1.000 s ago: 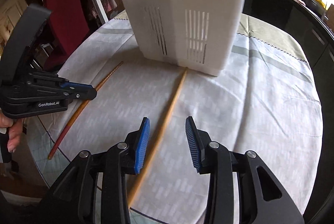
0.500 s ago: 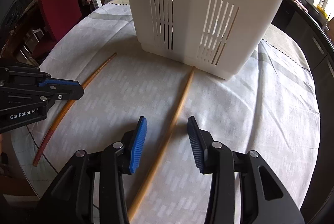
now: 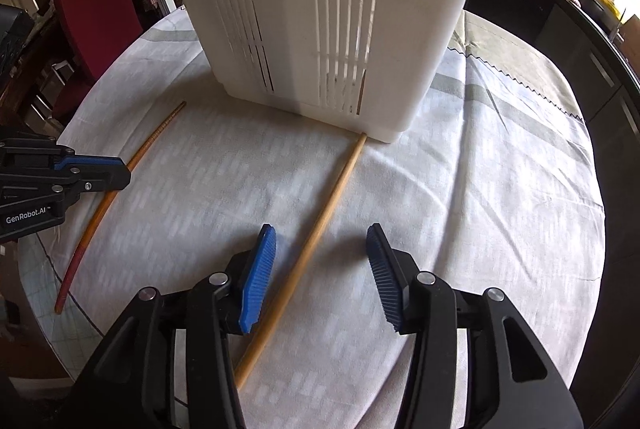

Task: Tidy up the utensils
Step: 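Close the left gripper on a chopstick while the right gripper grasps the last chopstick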

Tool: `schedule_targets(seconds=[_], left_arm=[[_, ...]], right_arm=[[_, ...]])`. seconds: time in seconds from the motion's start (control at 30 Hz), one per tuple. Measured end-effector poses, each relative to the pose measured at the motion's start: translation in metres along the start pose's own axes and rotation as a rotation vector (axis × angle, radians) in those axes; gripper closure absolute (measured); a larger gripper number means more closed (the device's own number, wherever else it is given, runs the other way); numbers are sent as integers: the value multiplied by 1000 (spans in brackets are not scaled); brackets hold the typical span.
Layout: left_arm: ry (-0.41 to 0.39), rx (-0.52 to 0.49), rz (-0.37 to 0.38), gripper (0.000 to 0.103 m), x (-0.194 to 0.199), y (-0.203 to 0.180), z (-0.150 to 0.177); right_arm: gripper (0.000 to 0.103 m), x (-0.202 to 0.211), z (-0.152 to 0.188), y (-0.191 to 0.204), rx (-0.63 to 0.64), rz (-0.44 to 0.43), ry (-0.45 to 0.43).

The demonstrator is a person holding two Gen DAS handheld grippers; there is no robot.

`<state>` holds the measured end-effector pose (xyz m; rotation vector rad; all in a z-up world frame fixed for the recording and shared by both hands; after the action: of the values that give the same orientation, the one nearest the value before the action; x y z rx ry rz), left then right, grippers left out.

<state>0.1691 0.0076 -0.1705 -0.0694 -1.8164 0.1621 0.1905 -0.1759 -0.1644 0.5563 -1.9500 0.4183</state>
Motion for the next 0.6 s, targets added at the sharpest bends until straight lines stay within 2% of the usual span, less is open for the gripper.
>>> schedule_targets(seconds=[0.13, 0.17, 0.2, 0.23, 0.27, 0.33, 0.4, 0.57, 0.6], left_arm=[[-3, -8, -10, 96, -1, -2, -3], [-1, -9, -10, 95, -1, -3, -3], [5, -6, -5, 94, -1, -3, -4], [12, 4, 8, 91, 0, -2, -4], [19, 18, 23, 89, 0, -1, -5], [22, 31, 30, 76, 0, 1, -6], [11, 29, 19, 69, 0, 3, -8], [9, 8, 0, 69, 0, -1, -12], [9, 1, -8, 73, -1, -1, -14]], right_arm=[[68, 3, 1, 2, 11, -13, 7], [74, 3, 0, 2, 16, -16, 11], [85, 3, -1, 2, 21, -19, 16], [88, 4, -1, 1, 24, -24, 20], [89, 4, -2, 1, 27, -25, 23], [89, 6, -1, 5, 41, -19, 24], [89, 3, -4, 9, 39, -18, 27], [89, 1, -7, 15, 51, -8, 37], [89, 0, -8, 14, 48, -12, 40]])
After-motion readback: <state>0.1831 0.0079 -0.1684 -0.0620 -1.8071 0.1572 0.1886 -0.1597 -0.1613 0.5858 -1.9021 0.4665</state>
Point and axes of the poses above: each gripper's, at about its wrist camera, not at the fingertips, and x roughly against the way its jaws point, y to its left, z to its underside, the point moved 2 cm from there along -x, roughly the way its jaws point, and after that the axes turned 8 degrees about x, right-handed, at the moved point
